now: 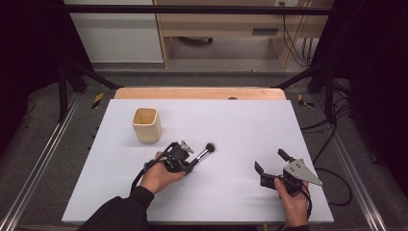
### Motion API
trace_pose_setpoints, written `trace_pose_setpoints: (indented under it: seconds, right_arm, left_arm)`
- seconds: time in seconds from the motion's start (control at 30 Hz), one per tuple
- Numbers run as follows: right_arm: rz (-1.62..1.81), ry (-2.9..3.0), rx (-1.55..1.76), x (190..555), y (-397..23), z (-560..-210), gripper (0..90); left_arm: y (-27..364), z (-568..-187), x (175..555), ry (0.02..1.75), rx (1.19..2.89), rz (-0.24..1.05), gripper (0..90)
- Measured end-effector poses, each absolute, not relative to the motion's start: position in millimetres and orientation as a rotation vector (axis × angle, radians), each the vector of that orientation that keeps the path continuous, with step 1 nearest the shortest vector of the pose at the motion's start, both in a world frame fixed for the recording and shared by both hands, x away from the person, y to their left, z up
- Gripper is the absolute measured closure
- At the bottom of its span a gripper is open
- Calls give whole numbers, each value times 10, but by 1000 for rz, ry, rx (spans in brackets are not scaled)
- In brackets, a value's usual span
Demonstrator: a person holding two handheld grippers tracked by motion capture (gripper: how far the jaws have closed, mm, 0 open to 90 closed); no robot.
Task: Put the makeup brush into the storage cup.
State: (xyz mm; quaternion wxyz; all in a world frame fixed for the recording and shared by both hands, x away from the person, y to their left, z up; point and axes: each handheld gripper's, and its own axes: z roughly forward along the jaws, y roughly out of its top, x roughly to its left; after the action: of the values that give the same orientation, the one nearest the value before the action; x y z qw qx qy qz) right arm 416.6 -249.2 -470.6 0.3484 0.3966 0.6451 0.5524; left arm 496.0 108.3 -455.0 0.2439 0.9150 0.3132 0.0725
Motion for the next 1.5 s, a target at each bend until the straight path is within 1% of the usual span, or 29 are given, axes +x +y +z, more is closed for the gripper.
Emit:
trace_pose_setpoints:
  seconds: [0.07, 0.2, 0.33, 0.63, 0.9, 1.1, 1.3, 1.4, 1.43, 1.5]
  right_arm:
    - [1430, 1675, 1031, 4165, -2491, -4705, 29]
    - [1432, 1673, 1036, 4167, -2491, -4709, 29]
    - [1432, 1676, 1034, 4167, -2486, -4711, 29]
    - [1430, 1677, 1037, 4168, -2477, -4713, 29]
    - [1424, 1683, 1024, 4172, -2467, -4719, 29]
    - [1415, 1707, 1004, 4156, -2382, -4719, 29]
    - [1444, 1701, 993, 4164, -2310, -4694, 28]
    - [1470, 1709, 1007, 4161, -2211, -4654, 27]
    - [1478, 1718, 1000, 4168, -2139, -4630, 27]
    - [1483, 1723, 998, 4170, -2090, -4613, 27]
  left_arm:
    - [1089, -4556, 4945, 841, 2496, 207, 744]
    - [1113, -4562, 4927, 826, 2486, 217, 746]
    - [1134, -4539, 4892, 793, 2468, 268, 746]
    - [1230, -4481, 4822, 775, 2372, 261, 747]
    - [1328, -4412, 4746, 761, 2245, 282, 746]
    - [1492, -4434, 4660, 779, 2078, 314, 746]
    - [1659, -4403, 4618, 761, 1936, 337, 746]
    - [1689, -4402, 4602, 737, 1915, 348, 746]
    - [1697, -4390, 4578, 684, 1920, 415, 746]
    - [1707, -4389, 4569, 688, 1895, 399, 746]
